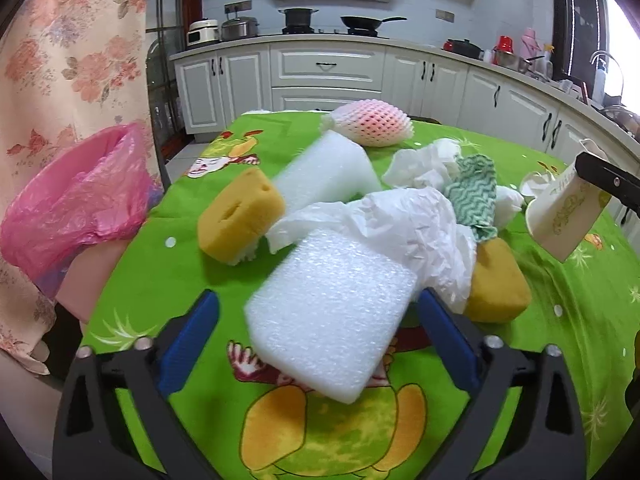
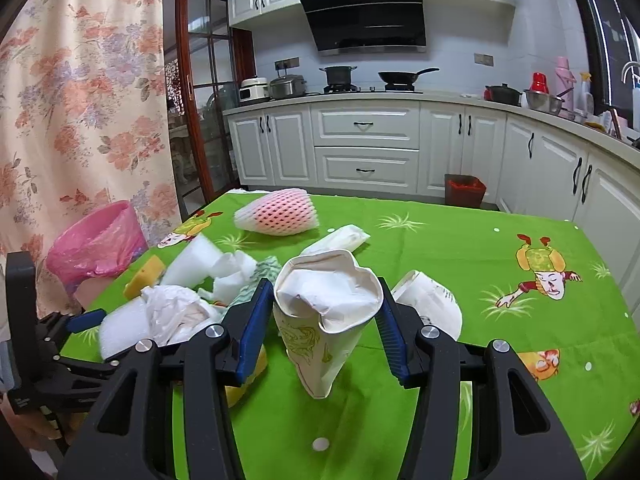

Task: Collect trash
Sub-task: 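Grasp a crumpled white paper cup with the right gripper while the left grasps a white foam block, then carry both items over the pink wastebasket and open both grippers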

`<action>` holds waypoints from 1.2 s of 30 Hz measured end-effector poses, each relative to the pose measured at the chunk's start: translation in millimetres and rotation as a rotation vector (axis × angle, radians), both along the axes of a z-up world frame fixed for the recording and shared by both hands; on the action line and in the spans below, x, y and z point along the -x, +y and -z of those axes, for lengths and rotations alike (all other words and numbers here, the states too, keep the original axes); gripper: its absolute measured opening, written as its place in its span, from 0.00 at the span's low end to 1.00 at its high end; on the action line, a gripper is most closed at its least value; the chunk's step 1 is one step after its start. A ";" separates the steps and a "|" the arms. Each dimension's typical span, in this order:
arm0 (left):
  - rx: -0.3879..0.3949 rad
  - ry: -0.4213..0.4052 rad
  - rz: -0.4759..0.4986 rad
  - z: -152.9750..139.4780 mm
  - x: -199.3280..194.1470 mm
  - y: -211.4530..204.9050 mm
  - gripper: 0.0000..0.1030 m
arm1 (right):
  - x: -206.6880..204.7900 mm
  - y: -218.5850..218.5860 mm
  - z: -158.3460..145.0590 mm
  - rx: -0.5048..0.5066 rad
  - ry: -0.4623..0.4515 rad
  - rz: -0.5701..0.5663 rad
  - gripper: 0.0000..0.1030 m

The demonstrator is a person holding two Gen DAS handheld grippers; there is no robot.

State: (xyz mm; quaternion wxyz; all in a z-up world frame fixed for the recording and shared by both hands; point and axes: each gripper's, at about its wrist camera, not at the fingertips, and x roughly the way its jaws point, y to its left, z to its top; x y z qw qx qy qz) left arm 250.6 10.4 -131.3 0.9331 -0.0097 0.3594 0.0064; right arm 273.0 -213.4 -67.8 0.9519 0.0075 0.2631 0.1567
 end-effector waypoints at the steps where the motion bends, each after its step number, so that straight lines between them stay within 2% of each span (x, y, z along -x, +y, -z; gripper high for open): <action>1: 0.000 0.000 0.008 0.4 0.6 -1.5 0.73 | 0.8 0.5 -0.4 0.001 0.000 -0.002 0.48; 8: -0.040 -0.057 0.046 -3.2 22.2 -13.5 0.71 | 10.8 10.5 0.1 0.005 0.005 -0.031 0.48; 15: -0.016 -0.098 0.029 -19.6 43.5 -6.6 0.70 | 25.9 32.5 -0.1 0.016 0.008 -0.089 0.48; 29: 0.051 -0.154 -0.084 -45.6 81.2 51.2 0.71 | 55.0 88.2 -14.6 0.028 -0.003 -0.228 0.48; 36: 0.033 -0.181 -0.179 -59.9 94.3 92.5 0.71 | 53.0 130.6 -20.1 0.053 -0.008 -0.326 0.46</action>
